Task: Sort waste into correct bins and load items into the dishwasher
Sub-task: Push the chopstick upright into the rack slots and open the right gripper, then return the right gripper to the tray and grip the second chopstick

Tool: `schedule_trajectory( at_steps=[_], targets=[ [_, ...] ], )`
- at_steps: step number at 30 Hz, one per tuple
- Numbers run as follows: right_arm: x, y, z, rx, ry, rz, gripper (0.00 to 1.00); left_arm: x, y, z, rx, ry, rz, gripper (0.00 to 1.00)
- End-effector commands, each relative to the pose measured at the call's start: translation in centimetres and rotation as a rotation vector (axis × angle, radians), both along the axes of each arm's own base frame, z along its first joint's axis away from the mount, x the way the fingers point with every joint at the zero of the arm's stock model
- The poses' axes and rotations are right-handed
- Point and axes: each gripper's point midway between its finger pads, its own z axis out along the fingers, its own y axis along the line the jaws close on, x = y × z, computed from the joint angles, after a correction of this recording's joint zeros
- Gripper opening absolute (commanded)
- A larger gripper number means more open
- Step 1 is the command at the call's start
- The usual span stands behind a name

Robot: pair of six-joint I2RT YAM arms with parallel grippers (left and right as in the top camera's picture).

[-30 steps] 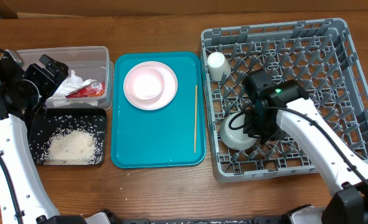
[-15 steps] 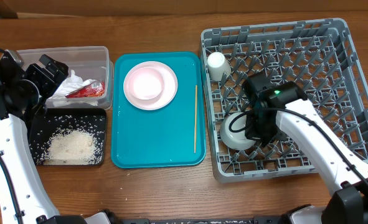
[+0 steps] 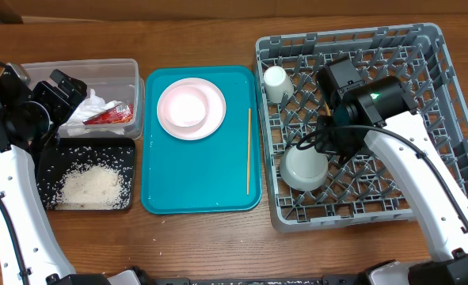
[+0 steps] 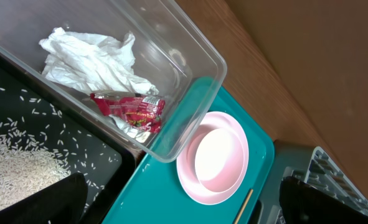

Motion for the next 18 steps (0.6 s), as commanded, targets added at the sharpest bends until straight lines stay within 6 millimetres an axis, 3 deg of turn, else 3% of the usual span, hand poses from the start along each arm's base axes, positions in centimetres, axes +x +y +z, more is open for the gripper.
schedule_trajectory(
  at_steps=[1,6,18],
  targets=[
    [1.0,-0.2,1.0,-0.004,-0.057,0.001,0.04,0.3,-0.1,1.0,0.007,-0.023,0.0,1.0],
    [0.6,1.0,0.9,0.058,-0.033,0.057,0.04,0.3,-0.1,1.0,0.006,-0.023,0.0,1.0],
    [1.7,1.3,1.6,0.062,-0.082,0.106,0.04,0.3,-0.1,1.0,0.006,-0.023,0.001,1.0]
  ],
)
